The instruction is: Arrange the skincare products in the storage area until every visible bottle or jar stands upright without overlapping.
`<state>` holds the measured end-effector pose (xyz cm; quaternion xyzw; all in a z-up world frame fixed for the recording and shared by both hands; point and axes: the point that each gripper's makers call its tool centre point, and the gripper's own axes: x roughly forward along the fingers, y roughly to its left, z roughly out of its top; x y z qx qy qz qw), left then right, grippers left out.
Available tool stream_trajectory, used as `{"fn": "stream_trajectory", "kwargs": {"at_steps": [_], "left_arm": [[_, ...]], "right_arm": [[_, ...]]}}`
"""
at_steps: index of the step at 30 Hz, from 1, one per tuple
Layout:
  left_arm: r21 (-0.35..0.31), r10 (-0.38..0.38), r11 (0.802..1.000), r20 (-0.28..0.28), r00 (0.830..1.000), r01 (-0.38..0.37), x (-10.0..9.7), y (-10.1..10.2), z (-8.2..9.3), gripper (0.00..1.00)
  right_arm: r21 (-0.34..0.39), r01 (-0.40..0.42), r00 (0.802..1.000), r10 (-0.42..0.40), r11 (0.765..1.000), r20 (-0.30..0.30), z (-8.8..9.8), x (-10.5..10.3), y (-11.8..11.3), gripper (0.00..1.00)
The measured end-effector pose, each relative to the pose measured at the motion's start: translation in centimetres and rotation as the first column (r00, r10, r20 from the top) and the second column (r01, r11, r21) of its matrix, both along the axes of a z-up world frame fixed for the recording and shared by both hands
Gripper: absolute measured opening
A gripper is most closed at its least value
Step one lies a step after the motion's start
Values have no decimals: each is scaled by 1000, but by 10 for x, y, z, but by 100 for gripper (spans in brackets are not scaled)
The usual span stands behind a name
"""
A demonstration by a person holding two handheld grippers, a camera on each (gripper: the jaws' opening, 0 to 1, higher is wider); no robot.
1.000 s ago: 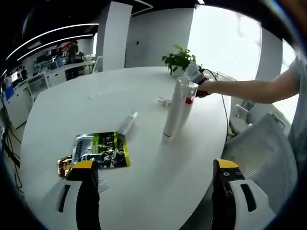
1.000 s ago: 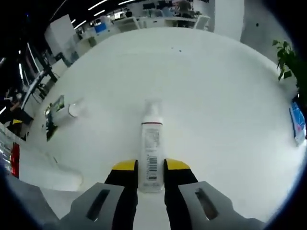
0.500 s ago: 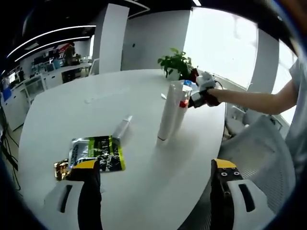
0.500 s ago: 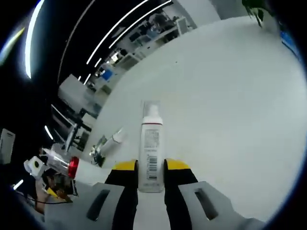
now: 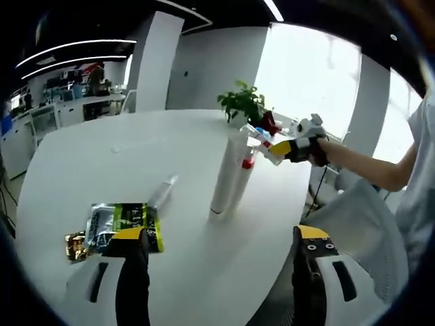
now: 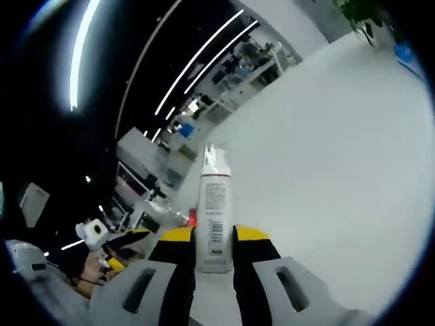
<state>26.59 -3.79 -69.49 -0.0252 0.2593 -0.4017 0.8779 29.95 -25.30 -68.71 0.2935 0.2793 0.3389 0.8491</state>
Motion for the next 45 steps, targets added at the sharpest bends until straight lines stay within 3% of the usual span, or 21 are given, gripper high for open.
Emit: {"fn": "stream_trajectory", "kwargs": {"at_steps": [2,5,8,10,12,16,21,23,27,30,34,35,40,43,45], "left_arm": [[-15,19,1000,-3,1000,-19,1,-1,2,77],[-15,6,1000,19,1000,-6,-1,-5,7,63],[-132,-17,991,3,1000,18,-5,-17,21,47],[-132,-17,991,5,1000,18,-5,-17,21,34],[-133,-25,991,8,1000,26,-6,-18,22,27],[-155,-40,987,15,999,42,-8,-23,24,14],[-182,-94,979,19,995,96,-17,-32,27,16],[-214,-115,970,7,993,114,-21,-37,30,12],[-334,-170,930,-16,985,155,-30,-50,43,15],[-478,-191,866,-47,980,146,-33,-57,60,18],[-568,-196,813,-53,979,132,-34,-60,72,19],[-579,-185,807,-59,981,118,-32,-59,73,19],[-568,-183,815,-63,981,115,-32,-60,69,20],[-601,-200,790,-67,978,120,-35,-63,75,20],[-601,-201,790,-69,977,120,-35,-63,74,20]], "right_arm": [[15,-13,1000,13,1000,20,11,-11,6,20],[23,-40,998,39,999,47,23,-26,15,20],[32,-61,996,58,998,67,26,-28,18,20],[46,-85,994,81,995,78,29,-8,8,20],[55,-113,990,107,992,90,41,-24,20,20],[64,-155,984,148,986,101,48,-37,36,20],[76,-226,970,217,971,110,52,-47,54,20],[73,-262,961,253,962,115,53,-52,65,20],[71,-306,947,297,949,121,53,-55,81,20],[81,-353,931,341,932,128,55,-61,97,20],[69,-403,911,393,913,126,53,-69,112,20],[72,-416,906,406,906,121,52,-72,117,20],[88,-485,872,474,870,119,50,-85,135,20],[69,-520,852,511,851,113,45,-92,146,20],[80,-530,846,520,844,119,46,-93,150,20]]}}
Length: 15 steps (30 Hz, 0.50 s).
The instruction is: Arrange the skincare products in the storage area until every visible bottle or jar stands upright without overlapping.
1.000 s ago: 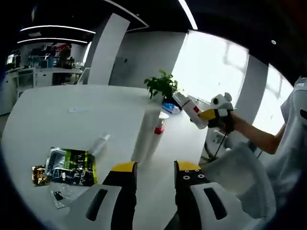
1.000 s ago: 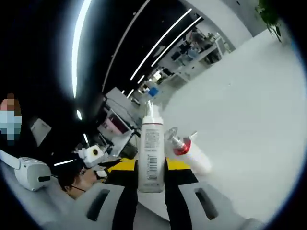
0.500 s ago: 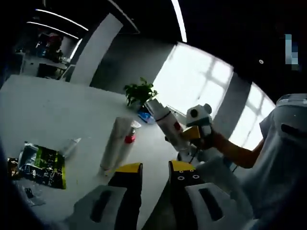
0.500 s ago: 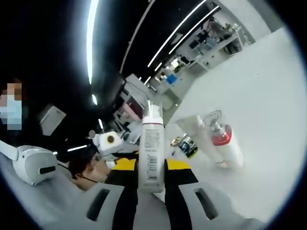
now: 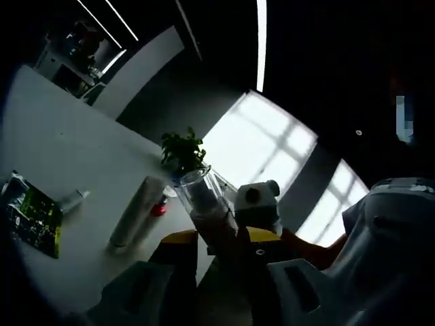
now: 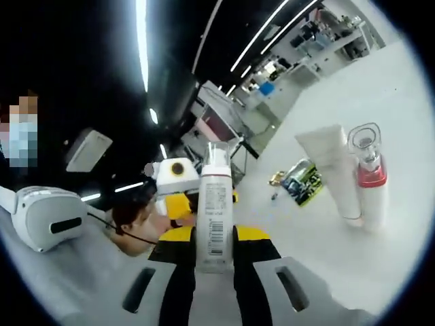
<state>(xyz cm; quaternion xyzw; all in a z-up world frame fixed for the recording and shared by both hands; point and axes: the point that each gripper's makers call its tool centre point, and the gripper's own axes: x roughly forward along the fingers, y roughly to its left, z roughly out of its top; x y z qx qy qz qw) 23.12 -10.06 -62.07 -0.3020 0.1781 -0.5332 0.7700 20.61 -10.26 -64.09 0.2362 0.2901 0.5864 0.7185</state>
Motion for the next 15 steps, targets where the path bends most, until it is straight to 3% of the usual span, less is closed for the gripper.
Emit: {"fn": "stream_trajectory", "kwargs": {"at_steps": [12,15], "left_arm": [[-108,-44,993,-53,998,38,-5,-1,12,18],[-104,-48,994,-75,996,40,-5,-1,9,18]], "right_arm": [[73,-71,997,73,995,-17,9,-11,16,20],[70,-72,997,74,995,-18,7,-11,17,20]]}}
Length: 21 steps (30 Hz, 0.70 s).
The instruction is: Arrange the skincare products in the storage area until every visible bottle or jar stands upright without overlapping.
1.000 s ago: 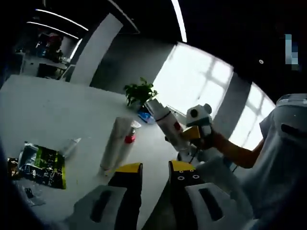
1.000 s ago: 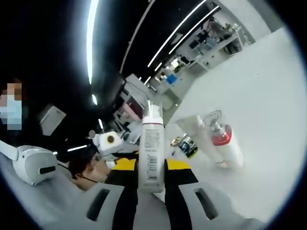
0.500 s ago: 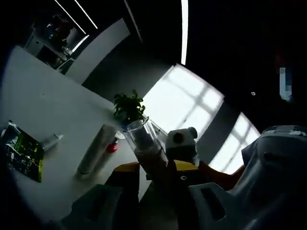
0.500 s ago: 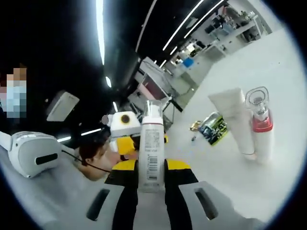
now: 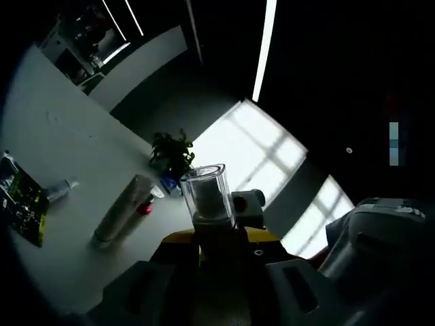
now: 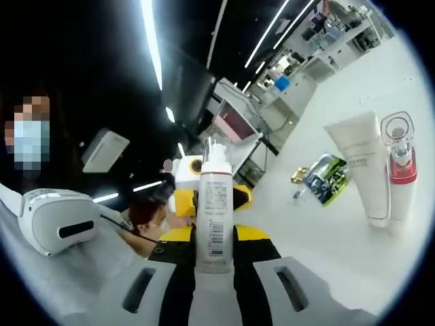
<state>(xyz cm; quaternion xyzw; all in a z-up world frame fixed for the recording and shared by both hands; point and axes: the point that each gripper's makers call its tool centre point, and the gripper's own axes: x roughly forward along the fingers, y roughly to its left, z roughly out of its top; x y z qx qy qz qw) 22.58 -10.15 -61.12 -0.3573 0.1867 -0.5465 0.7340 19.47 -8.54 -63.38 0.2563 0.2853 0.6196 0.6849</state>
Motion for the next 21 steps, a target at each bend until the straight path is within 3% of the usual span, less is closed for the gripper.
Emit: {"fn": "stream_trajectory", "kwargs": {"at_steps": [7,13,16,21], "left_arm": [[28,6,1000,-32,999,-5,1,-1,-5,15],[180,32,983,60,998,-42,6,-4,-20,15],[269,46,960,133,990,-80,10,-3,-28,15],[299,63,948,146,987,-104,14,1,-34,15]], "right_arm": [[-40,2,999,0,999,37,-9,1,2,21],[-178,53,990,-29,983,135,-30,10,-8,23],[-265,81,979,-26,961,204,-42,15,-15,26],[-315,114,967,-32,942,254,-45,19,-22,27]]}}
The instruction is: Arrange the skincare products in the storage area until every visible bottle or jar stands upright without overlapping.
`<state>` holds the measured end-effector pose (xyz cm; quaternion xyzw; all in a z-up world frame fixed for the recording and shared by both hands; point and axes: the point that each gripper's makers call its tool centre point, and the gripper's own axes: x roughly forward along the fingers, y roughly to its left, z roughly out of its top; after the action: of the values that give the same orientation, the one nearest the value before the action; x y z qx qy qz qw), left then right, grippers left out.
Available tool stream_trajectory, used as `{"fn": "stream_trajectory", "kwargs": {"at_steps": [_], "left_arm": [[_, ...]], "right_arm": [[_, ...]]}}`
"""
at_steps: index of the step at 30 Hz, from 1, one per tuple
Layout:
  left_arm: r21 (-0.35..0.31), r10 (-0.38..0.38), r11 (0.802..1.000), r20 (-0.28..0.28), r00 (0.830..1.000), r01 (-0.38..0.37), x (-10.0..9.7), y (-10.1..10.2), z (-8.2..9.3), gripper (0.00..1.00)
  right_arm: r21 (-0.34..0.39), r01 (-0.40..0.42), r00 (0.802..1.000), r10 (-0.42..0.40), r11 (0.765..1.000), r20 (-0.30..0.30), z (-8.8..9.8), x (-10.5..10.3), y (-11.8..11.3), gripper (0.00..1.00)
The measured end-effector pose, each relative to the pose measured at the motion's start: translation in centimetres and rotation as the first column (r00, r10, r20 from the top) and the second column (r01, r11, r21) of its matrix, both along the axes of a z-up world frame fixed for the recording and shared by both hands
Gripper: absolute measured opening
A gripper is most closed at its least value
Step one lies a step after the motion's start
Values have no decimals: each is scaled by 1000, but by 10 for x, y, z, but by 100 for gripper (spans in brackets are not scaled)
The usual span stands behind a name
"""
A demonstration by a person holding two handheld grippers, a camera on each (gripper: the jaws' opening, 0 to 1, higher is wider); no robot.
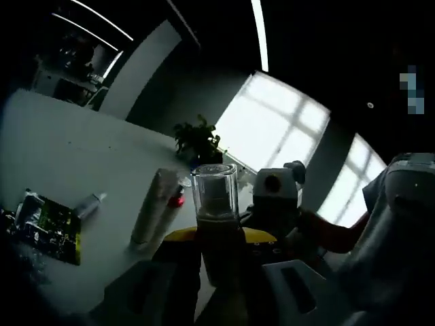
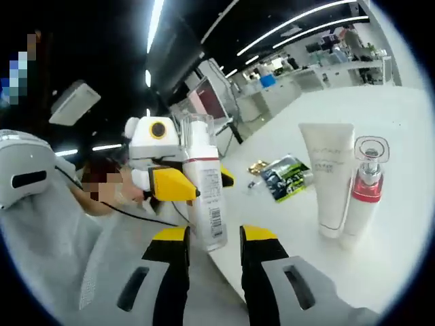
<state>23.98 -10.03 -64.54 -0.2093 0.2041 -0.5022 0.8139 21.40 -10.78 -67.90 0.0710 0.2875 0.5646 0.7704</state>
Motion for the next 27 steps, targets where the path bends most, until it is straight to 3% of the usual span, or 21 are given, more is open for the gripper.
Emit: {"fn": "stream_trajectory", "kwargs": {"at_steps": [2,5,8,11,17,27], "left_arm": [[74,30,997,43,999,-33,7,7,-8,15],[145,36,989,51,998,-43,8,9,-19,15],[235,3,971,116,993,-31,5,6,-27,15],[316,-53,949,158,986,0,-2,-2,-34,15],[325,-73,946,183,980,10,-6,-8,-32,15],[349,-90,937,213,973,10,-8,-8,-32,15]], "right_arm": [[2,26,999,-26,1000,18,5,6,-6,27],[41,90,995,-92,995,48,20,21,-13,27],[108,135,988,-143,985,66,38,30,-10,29],[106,114,989,-123,988,82,43,27,-1,30],[60,101,986,-108,993,130,37,30,17,33],[84,92,988,-101,992,114,38,33,29,30]]}}
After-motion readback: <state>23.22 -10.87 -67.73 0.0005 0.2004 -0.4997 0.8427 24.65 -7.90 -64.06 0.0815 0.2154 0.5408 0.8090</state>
